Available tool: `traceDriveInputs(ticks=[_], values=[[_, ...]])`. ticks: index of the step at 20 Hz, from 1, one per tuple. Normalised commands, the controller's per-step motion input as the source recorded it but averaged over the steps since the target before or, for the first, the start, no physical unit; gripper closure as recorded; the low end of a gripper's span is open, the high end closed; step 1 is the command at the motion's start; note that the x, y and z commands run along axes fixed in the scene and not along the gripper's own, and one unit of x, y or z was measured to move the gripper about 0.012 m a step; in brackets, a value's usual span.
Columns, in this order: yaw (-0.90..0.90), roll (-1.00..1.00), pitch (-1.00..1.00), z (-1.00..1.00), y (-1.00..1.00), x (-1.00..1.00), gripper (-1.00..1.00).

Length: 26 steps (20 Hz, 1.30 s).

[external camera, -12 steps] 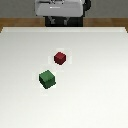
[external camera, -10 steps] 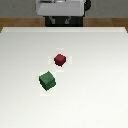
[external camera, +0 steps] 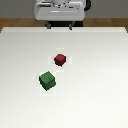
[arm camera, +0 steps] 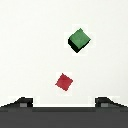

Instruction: Place the red cube on top of the green cube.

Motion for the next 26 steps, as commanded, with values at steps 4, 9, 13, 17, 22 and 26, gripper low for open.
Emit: traceDriveInputs(ticks=[4,9,13,17,22,26], values=[[-0.11,0.00,0.00,0.00,0.00,0.00,-1.00],[-0.12,0.00,0.00,0.00,0.00,0.00,-1.00],[-0.08,0.00,0.00,0.00,0.00,0.25,-1.00],[0.00,0.00,0.00,0.00,0.00,0.00,-1.00],[0.00,0.00,0.00,-0.40,0.00,0.00,-1.00],[0.00,0.00,0.00,-1.00,0.00,0.00,-1.00]])
